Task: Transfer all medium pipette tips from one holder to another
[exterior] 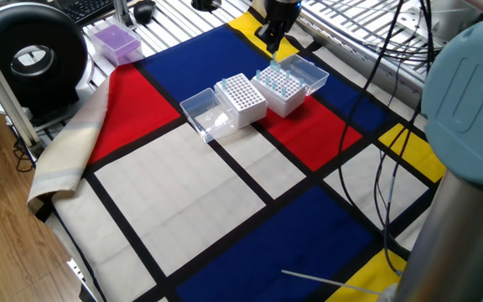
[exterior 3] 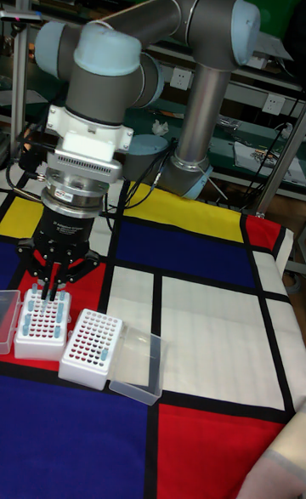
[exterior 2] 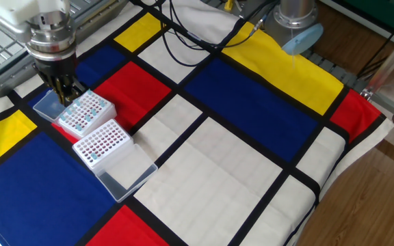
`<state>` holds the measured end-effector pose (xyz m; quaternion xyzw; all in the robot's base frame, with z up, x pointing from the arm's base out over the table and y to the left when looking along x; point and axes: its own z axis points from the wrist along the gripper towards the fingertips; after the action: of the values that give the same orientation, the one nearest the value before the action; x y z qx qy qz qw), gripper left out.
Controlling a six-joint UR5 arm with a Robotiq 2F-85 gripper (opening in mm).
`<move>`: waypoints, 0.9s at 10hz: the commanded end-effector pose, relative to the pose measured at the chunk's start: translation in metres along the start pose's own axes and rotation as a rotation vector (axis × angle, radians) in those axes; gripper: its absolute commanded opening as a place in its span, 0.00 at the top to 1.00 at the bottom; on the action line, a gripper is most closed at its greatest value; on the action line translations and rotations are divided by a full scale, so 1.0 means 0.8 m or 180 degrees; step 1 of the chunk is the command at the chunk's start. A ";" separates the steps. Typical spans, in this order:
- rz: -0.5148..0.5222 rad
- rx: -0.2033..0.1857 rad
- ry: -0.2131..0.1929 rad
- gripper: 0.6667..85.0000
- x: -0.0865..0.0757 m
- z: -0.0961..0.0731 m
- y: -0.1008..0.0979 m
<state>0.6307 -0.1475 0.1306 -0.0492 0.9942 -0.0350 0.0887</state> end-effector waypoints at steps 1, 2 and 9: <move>0.0070 -0.0079 -0.0039 0.90 0.007 0.001 0.001; 0.0100 -0.0108 -0.0036 0.90 0.009 0.000 0.004; 0.0100 -0.0183 -0.0062 0.90 0.013 0.009 0.005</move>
<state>0.6208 -0.1459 0.1232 -0.0395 0.9948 -0.0142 0.0926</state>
